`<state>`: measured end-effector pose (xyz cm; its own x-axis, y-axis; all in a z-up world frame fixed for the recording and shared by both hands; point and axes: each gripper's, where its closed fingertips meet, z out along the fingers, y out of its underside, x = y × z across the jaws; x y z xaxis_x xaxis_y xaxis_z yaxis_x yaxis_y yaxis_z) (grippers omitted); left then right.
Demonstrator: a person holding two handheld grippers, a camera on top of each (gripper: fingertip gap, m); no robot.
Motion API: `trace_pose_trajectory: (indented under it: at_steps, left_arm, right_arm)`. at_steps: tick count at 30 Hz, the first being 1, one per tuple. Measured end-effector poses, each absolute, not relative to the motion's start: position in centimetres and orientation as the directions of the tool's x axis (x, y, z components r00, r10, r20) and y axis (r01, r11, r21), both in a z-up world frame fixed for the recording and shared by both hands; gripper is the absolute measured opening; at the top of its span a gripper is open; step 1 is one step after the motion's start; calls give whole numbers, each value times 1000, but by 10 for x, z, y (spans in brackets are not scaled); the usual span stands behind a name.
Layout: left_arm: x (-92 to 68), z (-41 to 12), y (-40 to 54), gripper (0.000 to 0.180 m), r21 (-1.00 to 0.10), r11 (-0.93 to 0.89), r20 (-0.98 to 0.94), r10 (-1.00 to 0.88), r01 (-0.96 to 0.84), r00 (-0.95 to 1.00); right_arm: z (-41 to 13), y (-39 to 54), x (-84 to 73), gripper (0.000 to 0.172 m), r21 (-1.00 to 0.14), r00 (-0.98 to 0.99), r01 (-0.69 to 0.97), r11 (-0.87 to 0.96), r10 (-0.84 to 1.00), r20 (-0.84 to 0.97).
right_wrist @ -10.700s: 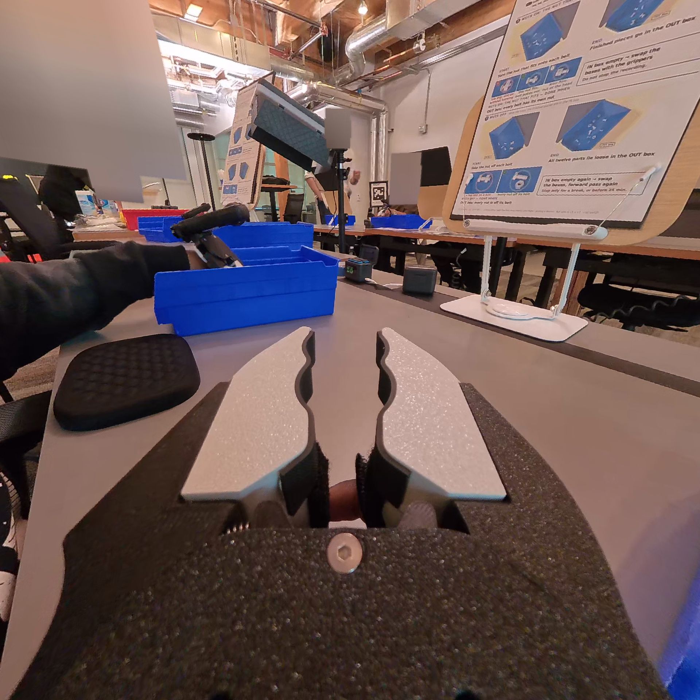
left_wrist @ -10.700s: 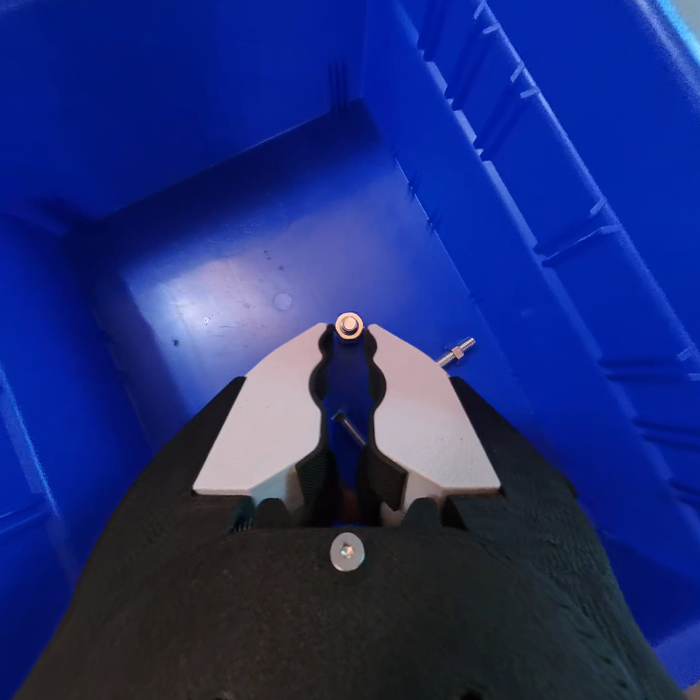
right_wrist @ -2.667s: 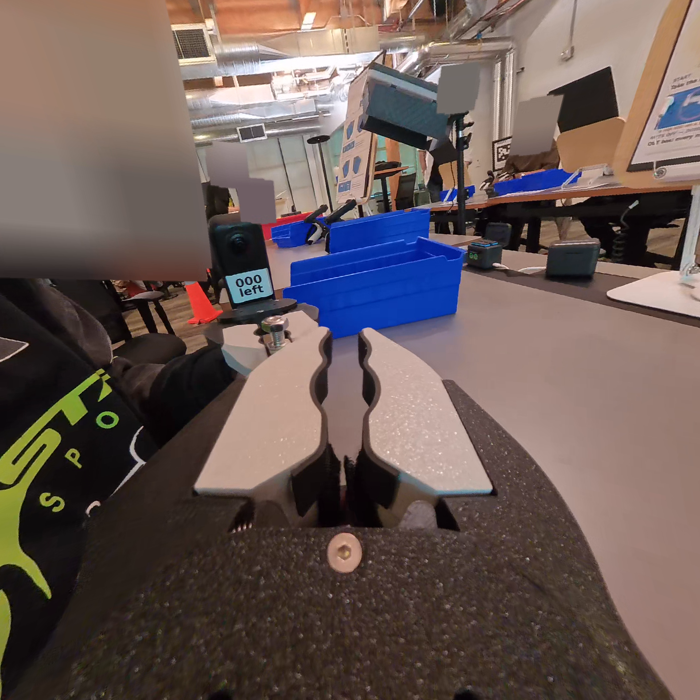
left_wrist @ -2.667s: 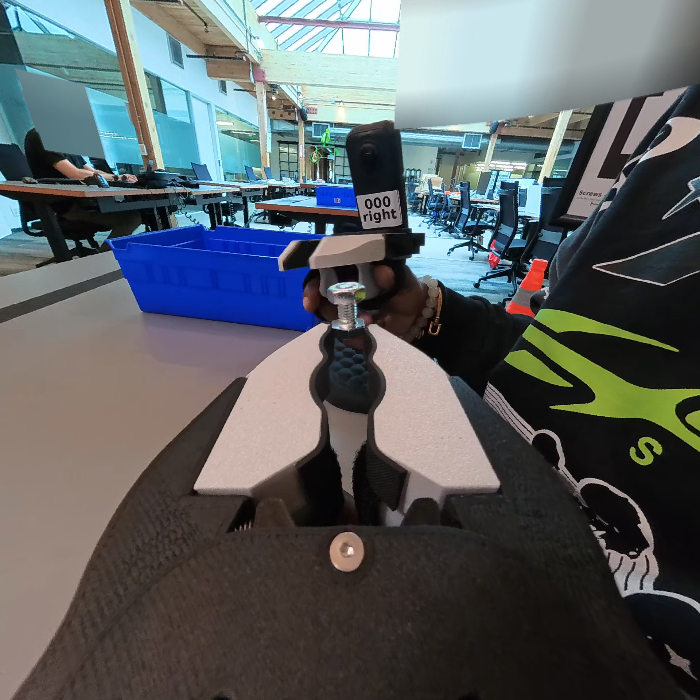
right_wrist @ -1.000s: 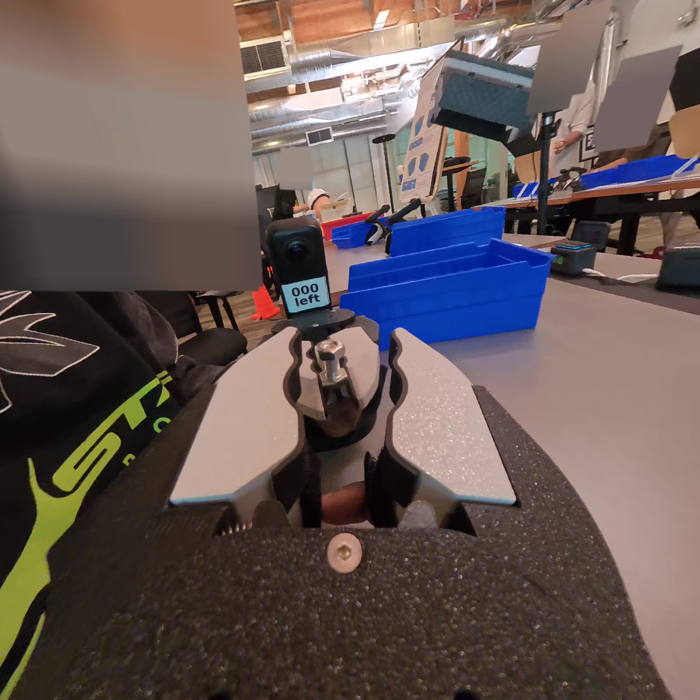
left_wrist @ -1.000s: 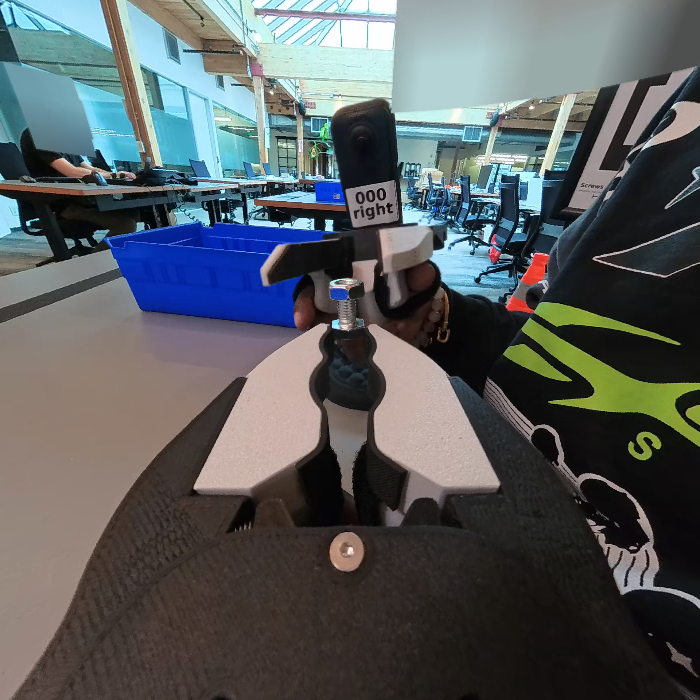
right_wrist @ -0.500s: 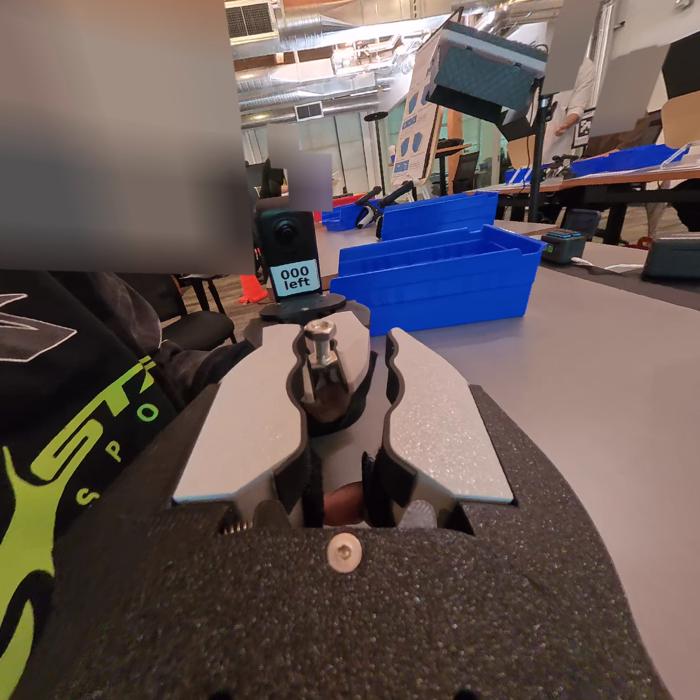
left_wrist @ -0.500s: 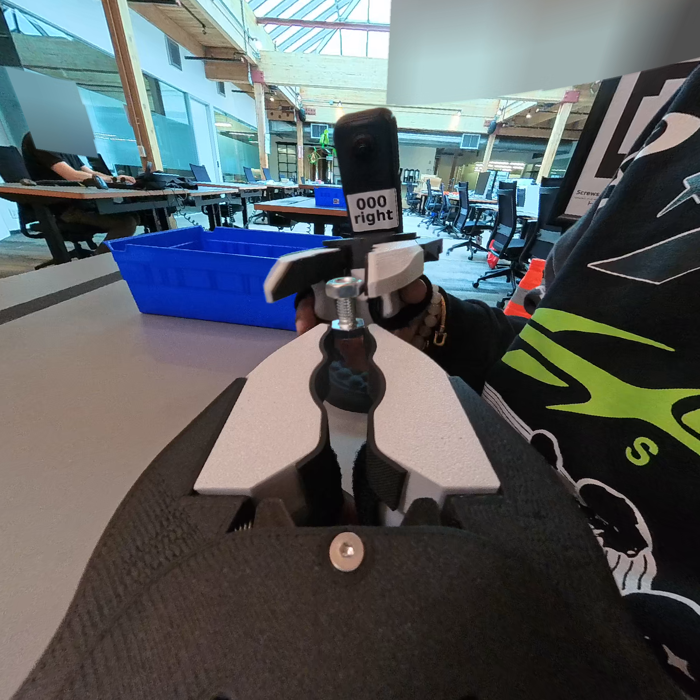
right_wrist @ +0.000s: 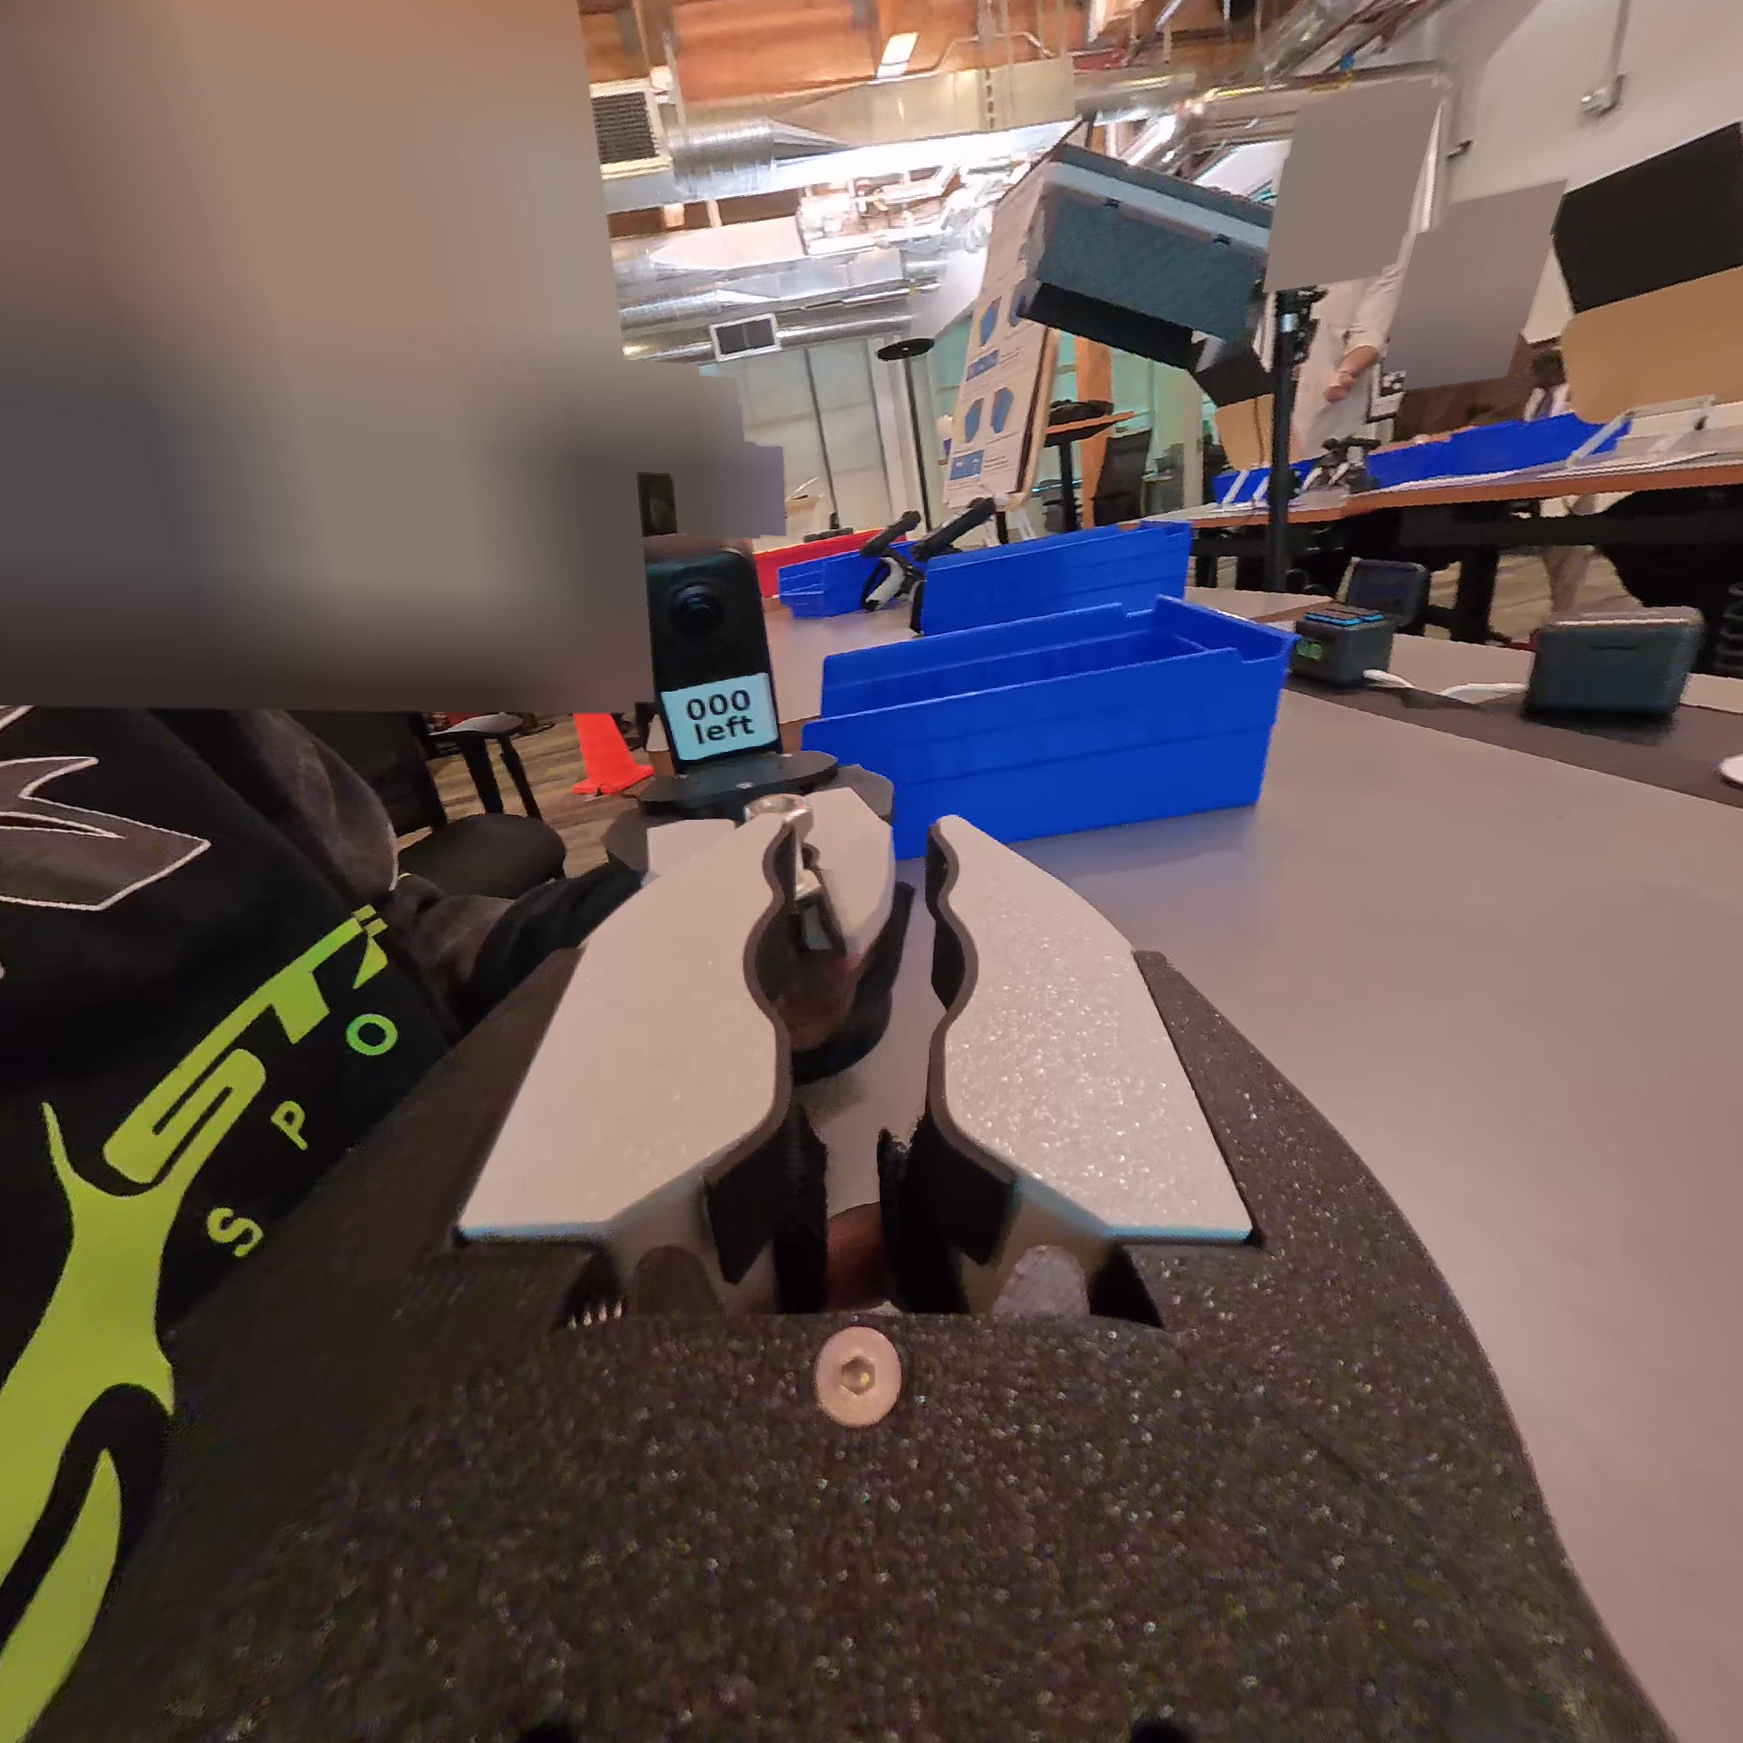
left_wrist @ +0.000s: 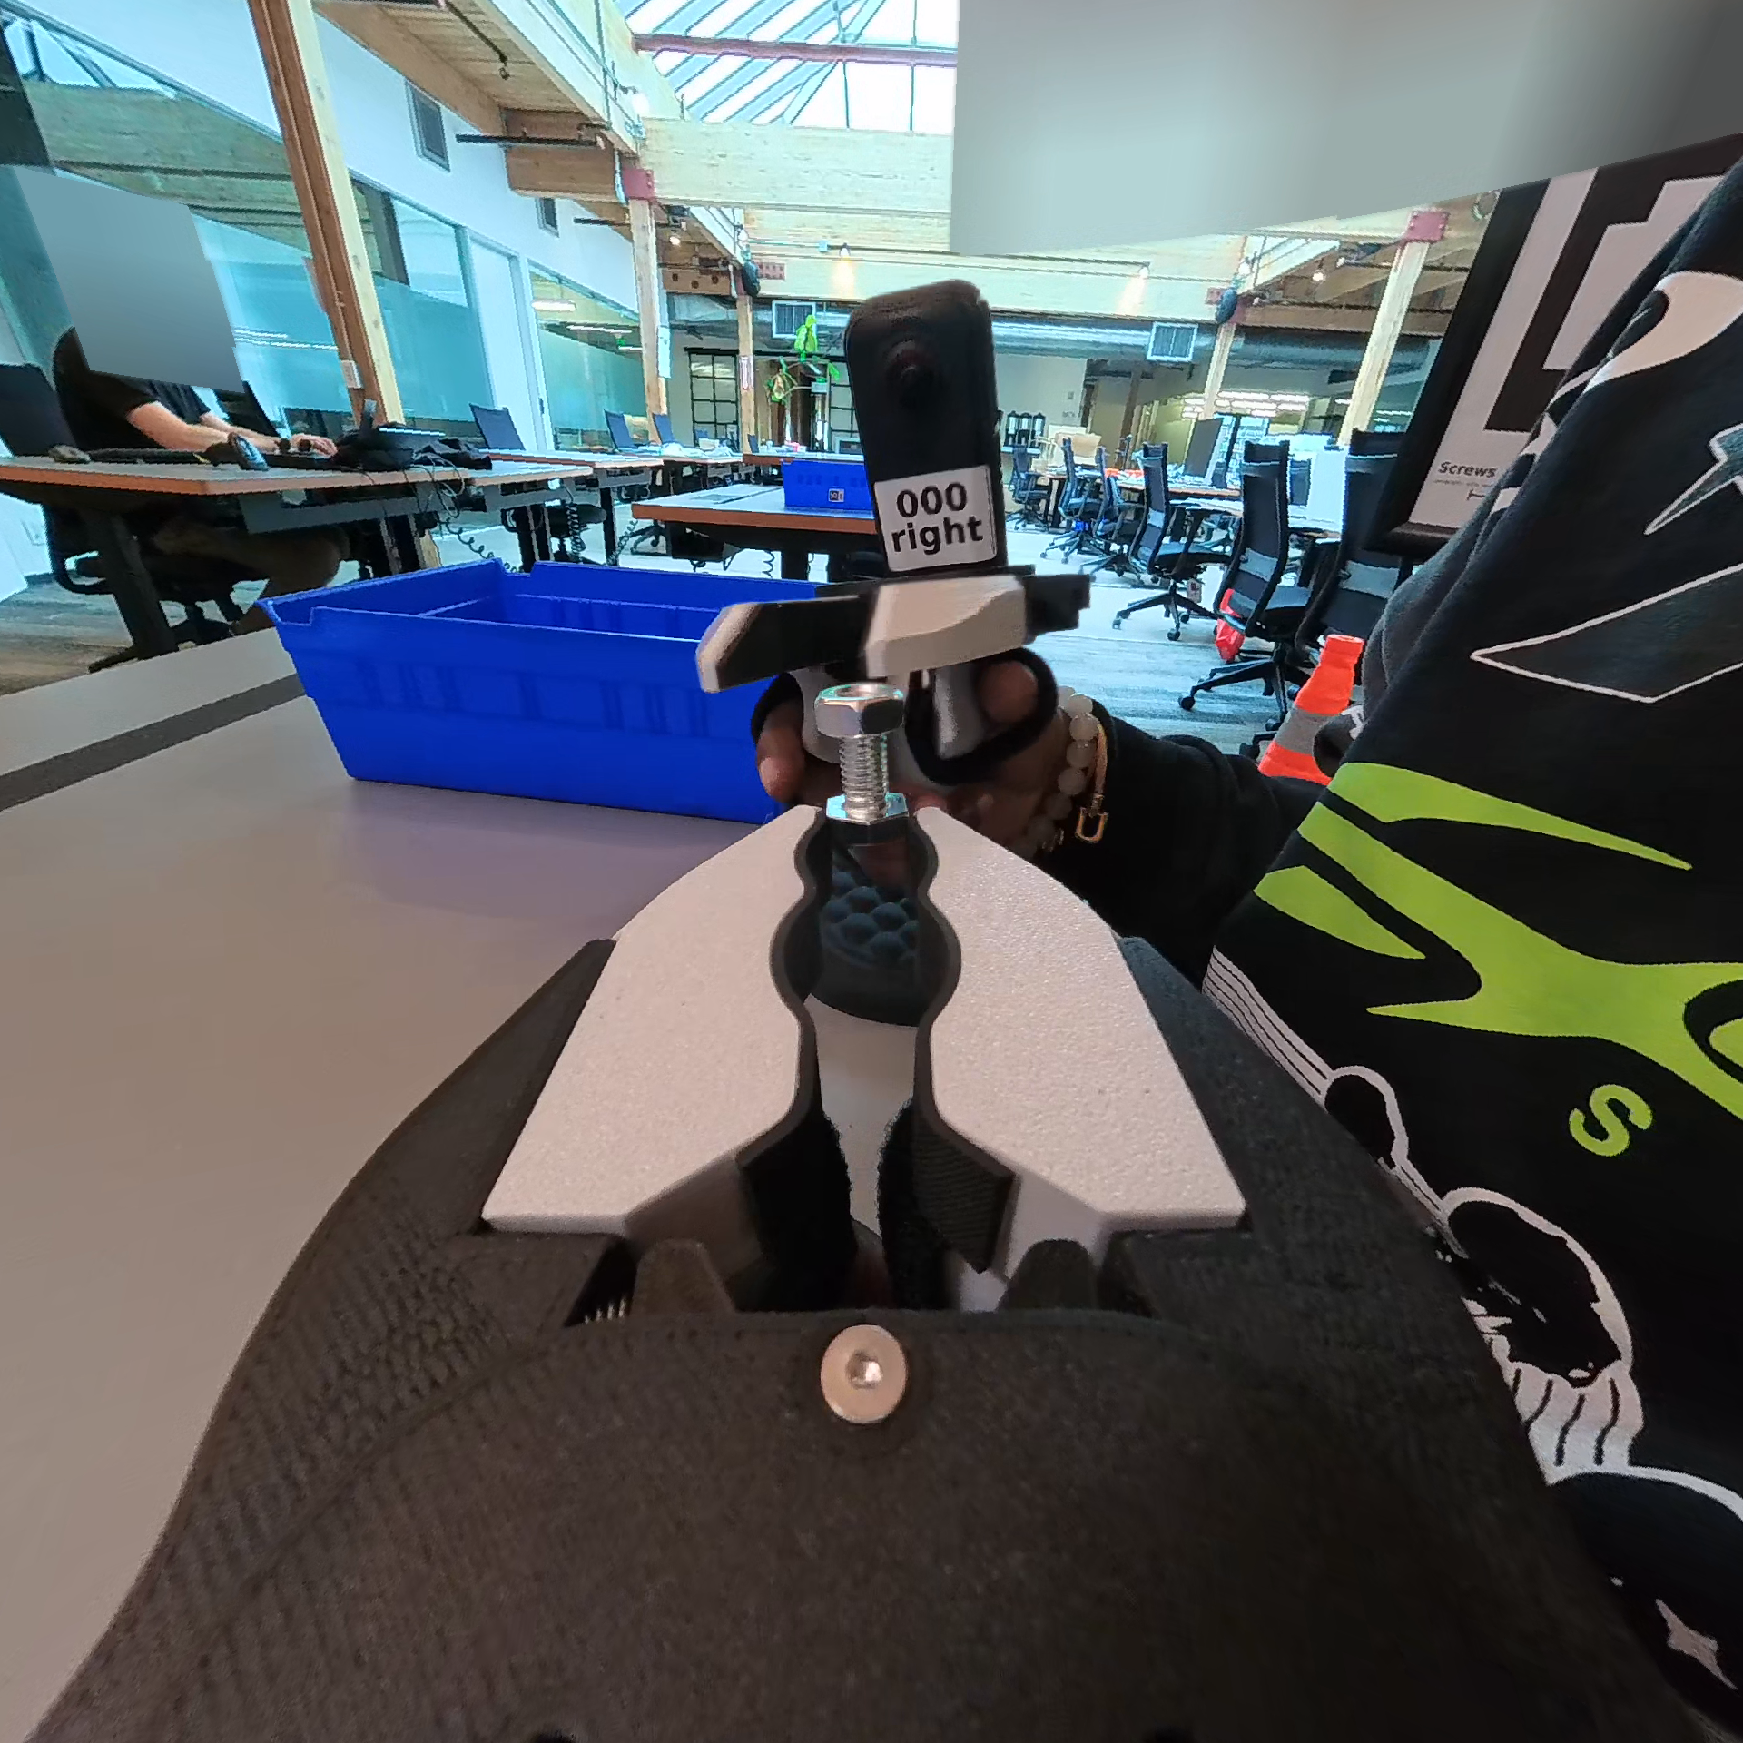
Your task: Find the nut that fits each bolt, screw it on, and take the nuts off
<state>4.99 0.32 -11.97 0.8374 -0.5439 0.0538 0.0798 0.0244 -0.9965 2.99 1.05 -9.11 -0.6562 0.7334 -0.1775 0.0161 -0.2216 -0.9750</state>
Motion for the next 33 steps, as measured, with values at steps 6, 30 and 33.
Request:
trace_pose_trajectory:
  at_steps: [6,30,33]
  left_arm:
    - [49,-120,4,15,-997,23,51,-537,75,842]
    - [49,-121,5,15,-997,22,46,-527,69,848]
    - [49,-122,5,15,-998,18,42,-524,60,851]
  right_arm:
    - [-86,-10,25,30,-976,-695,21,-217,698,-170]
    - [-90,-5,30,31,-986,-685,55,-156,713,-151]
    - [-96,-11,27,29,-990,-688,84,-111,713,-139]
